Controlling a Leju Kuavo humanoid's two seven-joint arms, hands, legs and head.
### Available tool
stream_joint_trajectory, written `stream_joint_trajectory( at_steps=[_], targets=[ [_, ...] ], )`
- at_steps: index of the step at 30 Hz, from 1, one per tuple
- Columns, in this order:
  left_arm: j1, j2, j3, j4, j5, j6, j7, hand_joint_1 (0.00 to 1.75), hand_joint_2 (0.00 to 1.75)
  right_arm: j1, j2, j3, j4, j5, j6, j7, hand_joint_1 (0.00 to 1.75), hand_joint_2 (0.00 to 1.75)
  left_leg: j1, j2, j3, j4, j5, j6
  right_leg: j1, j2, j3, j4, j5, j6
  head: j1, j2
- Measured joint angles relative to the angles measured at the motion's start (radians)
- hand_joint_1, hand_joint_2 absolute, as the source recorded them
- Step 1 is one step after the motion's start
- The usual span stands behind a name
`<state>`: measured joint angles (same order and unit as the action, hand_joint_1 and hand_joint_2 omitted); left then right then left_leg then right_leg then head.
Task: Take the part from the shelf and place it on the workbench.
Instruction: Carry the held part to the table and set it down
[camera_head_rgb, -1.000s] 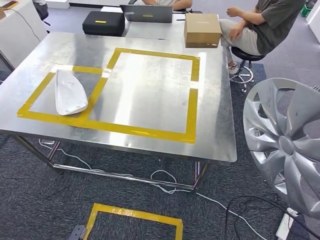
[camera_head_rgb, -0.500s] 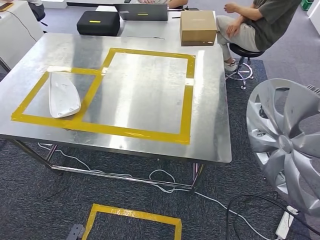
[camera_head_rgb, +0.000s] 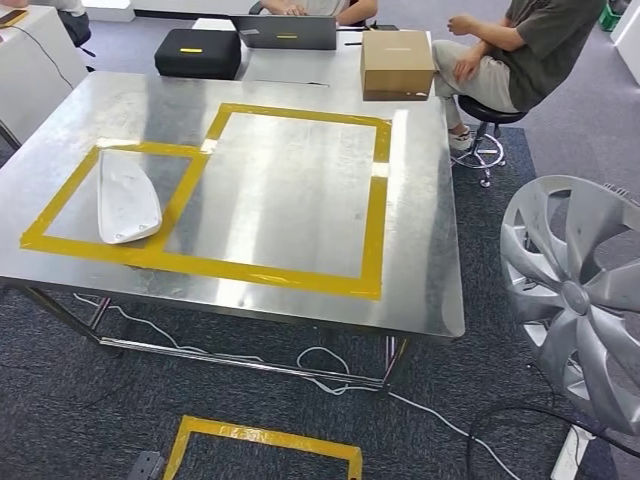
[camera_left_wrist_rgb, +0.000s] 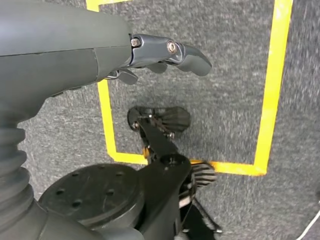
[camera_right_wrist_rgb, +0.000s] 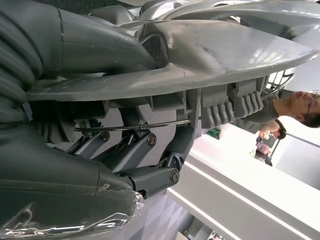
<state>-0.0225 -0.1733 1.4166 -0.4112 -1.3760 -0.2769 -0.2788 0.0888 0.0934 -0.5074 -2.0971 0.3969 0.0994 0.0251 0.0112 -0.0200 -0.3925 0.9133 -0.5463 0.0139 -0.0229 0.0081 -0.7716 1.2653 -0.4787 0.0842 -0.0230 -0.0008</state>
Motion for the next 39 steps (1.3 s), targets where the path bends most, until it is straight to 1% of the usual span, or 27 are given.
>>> stream_joint_trajectory(
  at_steps=[2,3,4,5,7,8,9,10,11,13,14,15,16,17,19,20,21,23,25,28,29,30,31,33,34,36,39],
  targets=[
    [0.005,0.002,0.000,0.005,0.000,0.000,0.000,0.00,1.75,-0.002,-0.006,0.000,0.011,0.001,0.000,0.000,1.75,1.75,0.012,0.000,0.034,0.001,-0.027,-0.021,-0.014,-0.010,0.041,-0.123,0.066,0.025,0.002,0.000],
    [0.006,0.005,0.000,0.007,0.000,0.000,-0.001,0.00,1.75,-0.007,-0.008,0.000,0.017,0.001,0.000,0.001,1.75,1.75,0.017,0.001,0.051,0.001,-0.043,-0.032,-0.018,-0.017,0.059,-0.176,0.090,0.030,0.007,0.000],
    [0.006,0.010,0.000,0.009,0.000,0.001,-0.001,0.00,1.75,-0.010,-0.009,0.001,0.023,0.002,0.000,0.002,1.75,1.75,0.018,0.003,0.063,-0.002,-0.057,-0.042,-0.020,-0.021,0.071,-0.207,0.106,0.024,0.009,0.000],
    [0.004,0.014,-0.001,0.010,-0.001,0.003,-0.001,0.00,1.75,-0.014,-0.010,0.000,0.028,0.004,-0.001,0.002,1.75,1.75,0.018,0.005,0.075,-0.008,-0.066,-0.051,-0.019,-0.022,0.076,-0.216,0.111,0.012,0.012,0.000],
    [-0.006,0.017,-0.004,0.014,-0.001,0.006,-0.002,0.00,1.75,-0.023,-0.014,0.001,0.031,0.011,-0.001,0.005,1.75,1.75,0.018,0.007,0.075,0.004,-0.053,-0.063,-0.014,-0.013,0.084,-0.209,0.083,-0.022,0.011,0.000],
    [-0.011,0.016,-0.005,0.015,-0.001,0.008,-0.002,0.00,1.75,-0.026,-0.016,0.001,0.031,0.015,-0.002,0.007,1.75,1.75,0.018,0.007,0.056,0.046,-0.029,-0.068,-0.016,-0.012,0.095,-0.213,0.073,-0.031,0.011,0.000],
    [-0.016,0.016,-0.007,0.017,-0.001,0.010,-0.002,0.00,1.75,-0.029,-0.017,0.001,0.032,0.019,-0.002,0.009,1.75,1.75,0.018,0.007,0.017,0.113,-0.004,-0.072,-0.017,-0.012,0.110,-0.219,0.064,-0.038,0.009,0.000],
    [-0.020,0.015,-0.007,0.018,-0.001,0.012,-0.001,0.00,1.75,-0.032,-0.017,0.001,0.034,0.024,-0.002,0.010,1.75,1.75,0.018,0.007,-0.033,0.192,0.006,-0.075,-0.017,-0.012,0.129,-0.228,0.055,-0.044,0.007,0.000],
    [-0.020,0.015,-0.008,0.019,-0.001,0.014,0.001,0.00,1.75,-0.033,-0.017,0.002,0.036,0.029,-0.002,0.011,1.75,1.75,0.017,0.008,-0.087,0.264,-0.005,-0.076,-0.017,-0.012,0.150,-0.241,0.045,-0.048,0.006,0.000],
    [-0.016,0.016,-0.008,0.021,0.003,0.016,0.010,0.00,1.75,-0.035,-0.017,0.004,0.040,0.042,-0.001,0.013,1.75,1.75,0.013,0.008,-0.179,0.335,-0.092,-0.073,-0.016,-0.009,0.199,-0.269,0.028,-0.051,0.002,0.000],
    [-0.013,0.016,-0.008,0.022,0.008,0.014,0.017,0.00,1.75,-0.035,-0.017,0.004,0.042,0.048,0.000,0.015,1.75,1.75,0.011,0.008,-0.213,0.336,-0.138,-0.068,-0.016,-0.007,0.226,-0.285,0.019,-0.051,0.001,0.000],
    [-0.010,0.016,-0.007,0.023,0.014,0.011,0.024,0.00,1.75,-0.035,-0.017,0.005,0.044,0.053,0.001,0.016,1.75,1.75,0.008,0.008,-0.239,0.318,-0.165,-0.062,-0.016,-0.005,0.255,-0.299,0.010,-0.050,0.001,0.000],
    [-0.008,0.015,-0.006,0.024,0.022,0.007,0.031,0.00,1.75,-0.036,-0.017,0.005,0.047,0.055,0.002,0.017,1.75,1.75,0.004,0.008,-0.260,0.282,-0.155,-0.054,-0.015,-0.004,0.284,-0.312,0.000,-0.048,0.000,0.000],
    [-0.005,0.015,-0.004,0.024,0.030,0.003,0.037,0.00,1.75,-0.036,-0.017,0.006,0.050,0.057,0.003,0.017,1.75,1.75,0.000,0.009,-0.275,0.231,-0.093,-0.045,-0.015,-0.003,0.305,-0.323,-0.011,-0.044,-0.001,0.000],
    [0.003,0.015,0.001,0.024,0.041,0.000,0.044,0.00,1.75,-0.040,-0.018,0.009,0.058,0.061,0.005,0.016,1.75,1.75,-0.010,0.009,-0.296,0.105,0.114,-0.029,-0.011,0.004,0.337,-0.327,-0.041,-0.032,-0.006,0.000],
    [0.006,0.015,0.003,0.024,0.043,-0.001,0.046,0.00,1.75,-0.042,-0.018,0.011,0.061,0.067,0.005,0.016,1.75,1.75,-0.013,0.008,-0.300,0.065,0.193,-0.026,-0.008,0.007,0.346,-0.327,-0.060,-0.027,-0.006,0.000],
    [0.007,0.015,0.004,0.024,0.043,-0.001,0.046,0.00,1.75,-0.046,-0.020,0.012,0.064,0.075,0.006,0.016,1.75,1.75,-0.015,0.007,-0.303,0.046,0.230,-0.025,-0.005,0.010,0.359,-0.326,-0.079,-0.022,-0.006,0.000],
    [-0.002,0.013,0.003,0.025,0.037,-0.001,0.044,0.00,1.75,-0.057,-0.028,0.014,0.070,0.098,0.010,0.017,1.75,1.75,-0.013,0.004,-0.296,0.055,0.219,-0.020,-0.006,0.009,0.377,-0.329,-0.107,-0.017,-0.001,0.000],
    [-0.013,0.014,0.002,0.026,0.027,-0.001,0.037,0.00,1.75,-0.080,-0.042,0.025,0.084,0.143,0.016,0.016,1.75,1.75,-0.013,0.002,-0.284,0.060,0.202,-0.006,-0.005,0.002,0.357,-0.270,-0.142,-0.012,0.002,0.000],
    [-0.015,0.021,0.001,0.030,0.012,-0.001,0.028,0.00,1.75,-0.123,-0.073,0.055,0.128,0.234,0.024,0.016,1.75,1.75,-0.019,0.003,-0.258,0.060,0.176,0.010,0.004,-0.003,0.224,-0.045,-0.226,-0.012,0.005,0.000],
    [-0.014,0.022,0.000,0.033,0.008,-0.001,0.027,0.00,1.75,-0.136,-0.084,0.070,0.147,0.273,0.027,0.017,1.75,1.75,-0.023,0.002,-0.246,0.060,0.167,0.014,0.007,-0.003,0.187,0.002,-0.227,-0.016,0.005,0.000],
    [-0.013,0.024,0.000,0.037,0.004,-0.001,0.028,0.00,1.75,-0.152,-0.094,0.088,0.167,0.318,0.028,0.019,1.75,1.75,-0.027,0.001,-0.233,0.060,0.157,0.016,0.010,-0.002,0.165,0.008,-0.200,-0.022,0.005,0.000],
    [-0.012,0.025,-0.002,0.042,0.001,-0.001,0.030,0.00,1.75,-0.173,-0.104,0.111,0.188,0.365,0.028,0.023,1.75,1.75,-0.031,-0.002,-0.220,0.060,0.149,0.018,0.014,-0.002,0.159,-0.027,-0.148,-0.031,0.005,0.000],
    [-0.015,0.028,-0.006,0.051,-0.005,0.000,0.034,0.00,1.75,-0.220,-0.119,0.162,0.231,0.445,0.025,0.036,1.75,1.75,-0.039,-0.006,-0.200,0.060,0.134,0.018,0.026,0.000,0.175,-0.155,-0.028,-0.054,0.004,0.000],
    [-0.017,0.030,-0.008,0.055,-0.007,0.000,0.037,0.00,1.75,-0.242,-0.125,0.186,0.249,0.468,0.023,0.041,1.75,1.75,-0.042,-0.007,-0.195,0.061,0.129,0.017,0.031,0.000,0.186,-0.207,0.010,-0.063,0.002,0.000],
    [-0.020,0.035,-0.013,0.063,-0.009,0.000,0.041,0.00,1.75,-0.278,-0.131,0.225,0.279,0.489,0.018,0.047,1.75,1.75,-0.044,-0.009,-0.195,0.064,0.125,0.015,0.035,0.001,0.198,-0.251,0.026,-0.069,-0.003,0.000],
    [-0.022,0.040,-0.020,0.070,-0.010,0.000,0.045,0.00,1.75,-0.312,-0.137,0.265,0.310,0.511,0.015,0.049,1.75,1.75,-0.043,-0.010,-0.198,0.063,0.125,0.015,0.035,0.003,0.200,-0.264,0.023,-0.064,-0.004,0.000]
  ],
)
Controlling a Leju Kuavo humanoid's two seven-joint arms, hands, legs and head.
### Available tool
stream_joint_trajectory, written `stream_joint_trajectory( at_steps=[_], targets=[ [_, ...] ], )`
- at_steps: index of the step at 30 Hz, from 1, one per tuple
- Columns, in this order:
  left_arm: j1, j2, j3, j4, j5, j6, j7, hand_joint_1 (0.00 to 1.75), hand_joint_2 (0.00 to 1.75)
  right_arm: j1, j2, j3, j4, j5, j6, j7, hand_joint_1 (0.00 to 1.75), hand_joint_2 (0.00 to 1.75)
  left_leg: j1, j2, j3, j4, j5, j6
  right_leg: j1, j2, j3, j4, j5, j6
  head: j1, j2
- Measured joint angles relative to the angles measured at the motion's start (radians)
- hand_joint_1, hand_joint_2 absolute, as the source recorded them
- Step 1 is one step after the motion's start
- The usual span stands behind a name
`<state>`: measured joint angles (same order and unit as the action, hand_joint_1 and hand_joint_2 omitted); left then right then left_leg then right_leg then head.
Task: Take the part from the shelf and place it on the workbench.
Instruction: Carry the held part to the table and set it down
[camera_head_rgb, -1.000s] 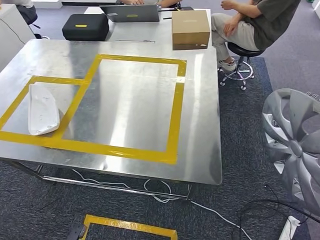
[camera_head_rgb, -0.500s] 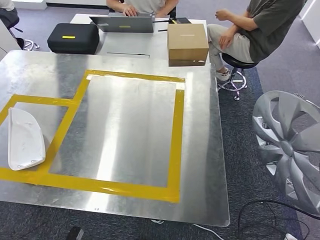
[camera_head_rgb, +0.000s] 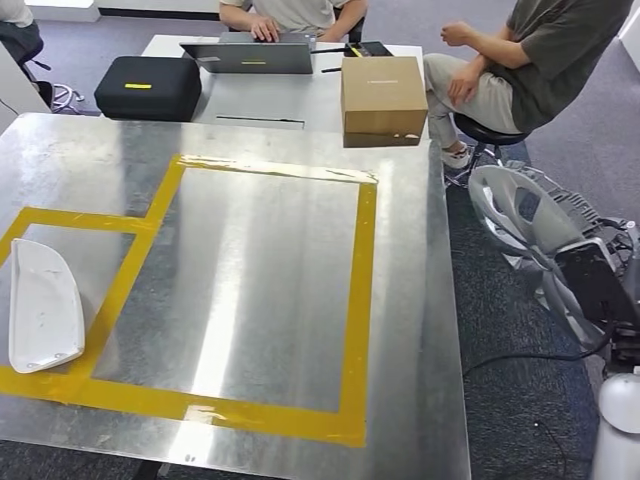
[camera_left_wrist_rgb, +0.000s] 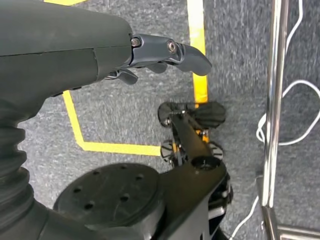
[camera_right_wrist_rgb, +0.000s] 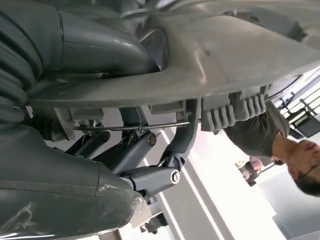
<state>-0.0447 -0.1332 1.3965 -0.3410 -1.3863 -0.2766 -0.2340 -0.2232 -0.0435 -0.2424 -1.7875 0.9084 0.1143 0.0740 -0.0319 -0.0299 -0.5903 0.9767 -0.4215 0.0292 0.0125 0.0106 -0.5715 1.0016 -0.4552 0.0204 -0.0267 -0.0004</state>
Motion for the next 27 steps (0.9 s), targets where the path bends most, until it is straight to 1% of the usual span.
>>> stream_joint_trajectory(
  at_steps=[2,4,7,9,12,15,23,27],
  targets=[
    [-0.002,0.002,-0.003,0.004,-0.005,0.000,0.001,0.00,1.75,-0.023,-0.002,0.027,0.026,0.046,0.001,0.000,1.75,1.75,0.000,0.000,0.000,-0.004,0.000,0.000,0.000,0.001,-0.001,0.000,-0.002,-0.001,0.000,0.000],
    [-0.006,0.006,-0.007,0.010,-0.010,0.000,0.002,0.00,1.75,-0.063,-0.003,0.071,0.073,0.148,0.000,0.004,1.75,1.75,0.000,0.001,0.001,-0.007,0.000,-0.001,0.000,0.003,-0.002,0.000,-0.002,-0.002,0.000,0.000],
    [-0.017,0.009,-0.015,0.022,-0.017,0.002,0.004,0.00,1.75,-0.151,-0.001,0.172,0.180,0.348,-0.014,0.012,1.75,1.75,0.000,0.002,0.003,-0.011,0.003,-0.007,0.001,0.005,-0.002,0.000,-0.001,-0.005,0.000,0.000],
    [-0.022,0.010,-0.022,0.031,-0.018,0.006,0.006,0.00,1.75,-0.211,0.006,0.250,0.262,0.421,-0.033,0.011,1.75,1.75,0.001,0.002,0.003,-0.012,0.006,-0.011,0.001,0.004,-0.002,0.001,0.000,-0.007,0.000,0.000],
    [-0.026,0.012,-0.028,0.041,-0.018,0.010,0.006,0.00,1.75,-0.278,0.023,0.340,0.359,0.454,-0.060,0.012,1.75,1.75,0.001,0.002,0.003,-0.012,0.008,-0.014,0.002,0.004,-0.002,0.001,0.002,-0.009,0.000,0.000],
    [-0.026,0.012,-0.029,0.049,-0.018,0.012,0.006,0.00,1.75,-0.318,0.033,0.390,0.413,0.458,-0.068,0.012,1.75,1.75,0.002,0.001,0.004,-0.012,0.008,-0.015,0.002,0.002,-0.001,0.001,0.002,-0.009,0.000,0.000],
    [-0.025,0.015,-0.029,0.058,-0.018,0.012,0.006,0.00,1.75,-0.351,0.040,0.434,0.462,0.461,-0.069,0.004,1.75,1.75,0.001,0.001,0.004,-0.012,0.008,-0.014,0.001,0.002,0.001,-0.001,0.003,-0.008,0.000,0.000],
    [-0.026,0.017,-0.029,0.061,-0.016,0.011,0.006,0.00,1.75,-0.374,0.069,0.477,0.496,0.470,-0.065,-0.025,1.75,1.75,0.001,0.002,0.004,-0.012,0.008,-0.014,0.001,0.003,0.000,-0.002,0.003,-0.008,0.000,0.000]
  ],
)
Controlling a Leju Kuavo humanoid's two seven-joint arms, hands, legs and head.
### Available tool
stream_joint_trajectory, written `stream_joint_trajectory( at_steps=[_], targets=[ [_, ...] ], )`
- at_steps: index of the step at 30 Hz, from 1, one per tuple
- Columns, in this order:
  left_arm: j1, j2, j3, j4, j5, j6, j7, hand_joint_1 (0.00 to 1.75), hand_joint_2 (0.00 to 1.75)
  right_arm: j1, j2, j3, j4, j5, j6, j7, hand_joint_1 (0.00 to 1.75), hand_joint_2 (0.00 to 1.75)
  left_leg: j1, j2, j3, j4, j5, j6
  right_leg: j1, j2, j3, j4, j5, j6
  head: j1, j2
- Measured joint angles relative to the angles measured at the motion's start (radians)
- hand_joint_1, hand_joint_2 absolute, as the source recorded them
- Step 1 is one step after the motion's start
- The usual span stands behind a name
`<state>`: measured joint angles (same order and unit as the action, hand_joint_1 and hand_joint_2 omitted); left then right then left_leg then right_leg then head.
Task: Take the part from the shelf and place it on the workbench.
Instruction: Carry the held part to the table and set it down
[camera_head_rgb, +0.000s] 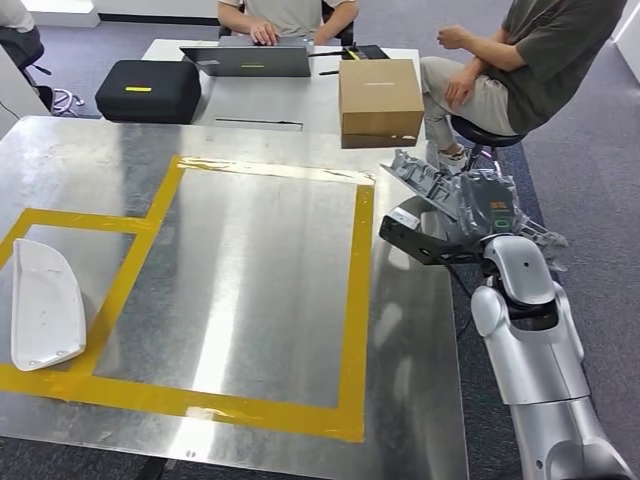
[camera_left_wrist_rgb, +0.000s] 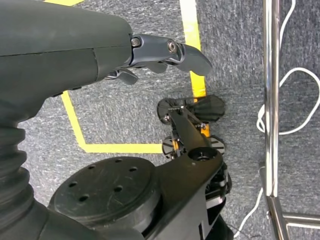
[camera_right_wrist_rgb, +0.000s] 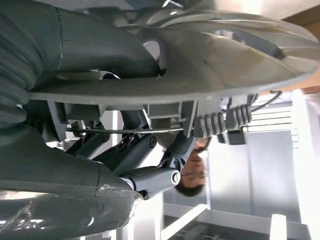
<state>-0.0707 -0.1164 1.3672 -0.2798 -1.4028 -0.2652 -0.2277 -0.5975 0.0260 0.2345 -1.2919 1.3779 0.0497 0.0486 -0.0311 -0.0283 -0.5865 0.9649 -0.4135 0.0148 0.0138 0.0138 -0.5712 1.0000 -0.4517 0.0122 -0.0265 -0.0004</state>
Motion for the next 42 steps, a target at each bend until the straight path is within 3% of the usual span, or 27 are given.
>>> stream_joint_trajectory(
  at_steps=[9,19,26,42],
  targets=[
    [-0.002,0.001,-0.027,0.011,-0.012,0.000,-0.004,0.00,1.75,-0.056,0.099,0.157,0.095,-0.050,-0.008,-0.035,1.75,1.75,0.001,0.000,0.001,0.000,0.000,0.000,0.002,-0.001,0.000,0.000,0.000,-0.001,0.000,0.000],
    [-0.003,0.002,-0.039,0.015,-0.012,0.012,0.001,0.00,1.75,-0.069,0.131,0.212,0.141,-0.069,-0.010,-0.054,1.75,1.75,0.001,0.000,0.001,0.000,0.000,0.000,0.002,0.000,0.002,-0.001,0.000,-0.001,0.000,0.000],
    [-0.016,-0.003,-0.047,0.016,0.002,0.037,0.028,0.00,1.75,-0.110,0.208,0.283,0.252,-0.112,-0.021,-0.067,1.75,1.75,0.002,0.001,0.002,0.000,0.000,-0.001,0.002,0.000,0.002,-0.001,0.000,-0.003,0.000,0.000],
    [-0.021,-0.017,-0.044,0.015,0.046,0.078,0.022,0.00,1.75,-0.143,0.242,0.310,0.344,-0.149,-0.022,-0.079,1.75,1.75,0.002,0.001,0.004,0.000,0.000,-0.001,0.002,0.001,0.004,-0.001,0.000,-0.003,0.000,0.000]
  ],
)
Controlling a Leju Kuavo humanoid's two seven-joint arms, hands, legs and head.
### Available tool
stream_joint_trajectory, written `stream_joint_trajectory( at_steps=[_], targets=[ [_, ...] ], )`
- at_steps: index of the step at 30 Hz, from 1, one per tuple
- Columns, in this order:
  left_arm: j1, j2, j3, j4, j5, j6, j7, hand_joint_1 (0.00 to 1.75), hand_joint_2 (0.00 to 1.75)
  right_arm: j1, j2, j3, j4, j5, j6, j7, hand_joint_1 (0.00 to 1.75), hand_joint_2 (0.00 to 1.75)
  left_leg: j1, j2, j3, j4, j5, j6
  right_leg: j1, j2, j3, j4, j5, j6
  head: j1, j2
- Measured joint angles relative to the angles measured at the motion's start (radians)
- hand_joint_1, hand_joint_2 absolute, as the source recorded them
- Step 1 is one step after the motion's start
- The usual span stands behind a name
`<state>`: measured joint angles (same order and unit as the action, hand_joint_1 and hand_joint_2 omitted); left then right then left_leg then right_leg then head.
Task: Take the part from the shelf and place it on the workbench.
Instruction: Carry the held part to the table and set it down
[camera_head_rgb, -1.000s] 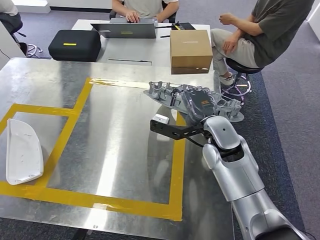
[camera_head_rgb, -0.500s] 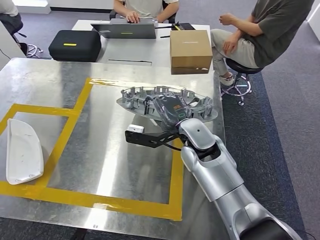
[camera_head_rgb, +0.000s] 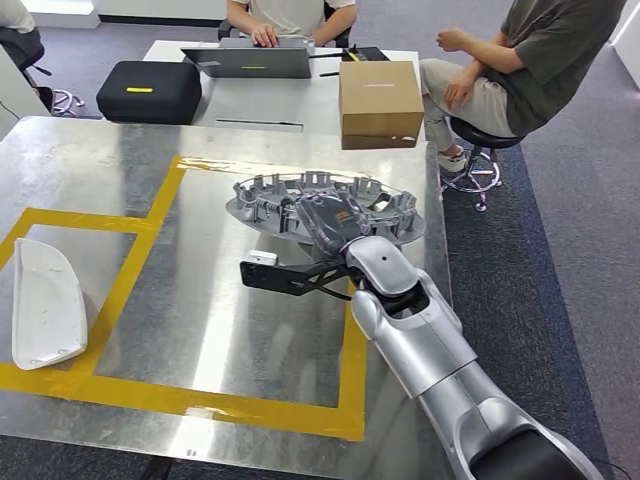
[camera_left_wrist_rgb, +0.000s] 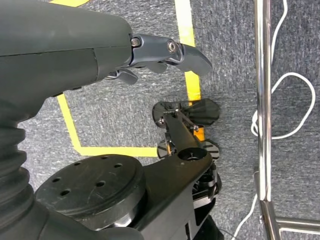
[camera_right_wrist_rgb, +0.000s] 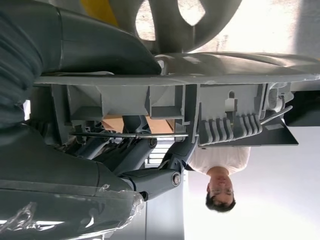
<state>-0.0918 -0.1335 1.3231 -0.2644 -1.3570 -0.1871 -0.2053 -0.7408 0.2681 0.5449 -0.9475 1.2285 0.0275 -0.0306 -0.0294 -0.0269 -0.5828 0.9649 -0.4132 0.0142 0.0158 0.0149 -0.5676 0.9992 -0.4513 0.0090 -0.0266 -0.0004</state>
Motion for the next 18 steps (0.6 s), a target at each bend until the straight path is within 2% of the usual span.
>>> stream_joint_trajectory(
  at_steps=[7,13,18],
  targets=[
    [-0.001,-0.001,0.001,0.000,0.008,0.012,0.031,0.00,1.75,-0.006,0.018,0.008,0.023,-0.051,0.027,-0.045,1.75,1.75,0.000,0.001,0.001,0.000,0.000,0.000,0.000,0.002,0.000,0.000,0.000,0.000,0.000,0.000],
    [-0.002,-0.001,0.001,0.000,0.014,-0.017,0.031,0.00,1.75,-0.003,0.035,0.033,0.046,-0.098,0.020,-0.063,1.75,1.75,0.000,0.001,0.001,0.000,0.000,-0.001,0.000,0.002,0.000,0.000,0.000,-0.001,0.000,0.000],
    [-0.002,-0.001,-0.001,0.000,0.013,-0.020,0.028,0.00,1.75,0.000,0.037,0.033,0.058,-0.236,0.041,-0.133,1.75,1.75,0.000,0.002,0.001,0.000,-0.001,-0.001,0.000,0.004,0.000,0.000,0.000,-0.001,0.000,0.000]
  ],
)
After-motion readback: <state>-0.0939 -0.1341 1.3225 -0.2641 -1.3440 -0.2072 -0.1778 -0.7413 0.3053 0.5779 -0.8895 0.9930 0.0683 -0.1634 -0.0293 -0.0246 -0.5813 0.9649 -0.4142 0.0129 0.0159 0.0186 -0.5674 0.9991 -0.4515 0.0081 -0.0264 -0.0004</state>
